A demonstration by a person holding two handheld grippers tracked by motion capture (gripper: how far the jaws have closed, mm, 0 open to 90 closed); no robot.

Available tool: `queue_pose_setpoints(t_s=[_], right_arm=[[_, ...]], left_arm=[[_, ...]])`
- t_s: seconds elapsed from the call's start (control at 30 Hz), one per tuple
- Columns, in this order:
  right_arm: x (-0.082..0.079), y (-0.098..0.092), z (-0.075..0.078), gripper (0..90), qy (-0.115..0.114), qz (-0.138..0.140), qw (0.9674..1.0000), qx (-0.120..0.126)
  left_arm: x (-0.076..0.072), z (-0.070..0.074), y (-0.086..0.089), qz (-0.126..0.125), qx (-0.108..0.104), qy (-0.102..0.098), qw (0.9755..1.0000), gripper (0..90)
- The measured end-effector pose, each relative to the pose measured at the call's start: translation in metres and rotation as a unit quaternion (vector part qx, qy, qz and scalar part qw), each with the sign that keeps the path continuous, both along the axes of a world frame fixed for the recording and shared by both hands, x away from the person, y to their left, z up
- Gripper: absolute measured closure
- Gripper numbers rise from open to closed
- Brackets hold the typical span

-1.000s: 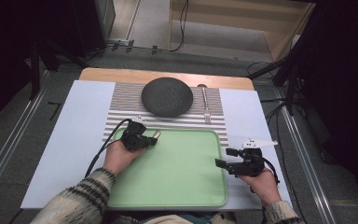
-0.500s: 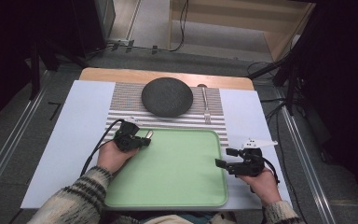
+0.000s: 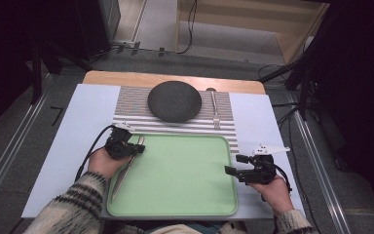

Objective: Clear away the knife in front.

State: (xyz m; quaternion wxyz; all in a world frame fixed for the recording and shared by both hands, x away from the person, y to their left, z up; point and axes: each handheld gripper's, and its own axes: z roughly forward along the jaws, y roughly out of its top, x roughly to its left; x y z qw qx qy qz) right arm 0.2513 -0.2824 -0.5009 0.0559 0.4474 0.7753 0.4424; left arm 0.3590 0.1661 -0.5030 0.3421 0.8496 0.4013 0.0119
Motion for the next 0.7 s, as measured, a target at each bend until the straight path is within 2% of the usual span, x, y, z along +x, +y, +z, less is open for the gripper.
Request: queue_pose_setpoints(t_s=[0.27, 0.33, 0.43, 0.5, 0.7], right_arm=[[0.000, 0.000, 0.000, 20.7, 0.000, 0.000, 1.0000, 0.000], [0.001, 0.000, 0.000, 20.7, -0.002, 0.001, 1.0000, -0.001], [0.001, 0.001, 0.000, 20.8, -0.001, 0.002, 1.0000, -0.002], [0.001, 0.001, 0.000, 20.7, -0.001, 0.002, 1.0000, -0.001], [0.002, 0.002, 0.001, 20.7, -0.005, 0.001, 1.0000, 0.003]], left_arm=[[-0.001, 0.001, 0.017, 0.022, -0.002, 0.002, 0.9997, 90.0], [-0.001, 0.000, 0.020, 0.022, -0.012, 0.007, 0.9997, 89.6], [-0.002, 0.000, 0.020, 0.017, -0.013, 0.002, 0.9998, 85.5], [-0.002, 0.001, 0.020, 0.017, -0.021, 0.002, 0.9996, 82.5], [-0.005, 0.010, 0.023, 0.008, -0.066, -0.004, 0.9978, 63.1]])
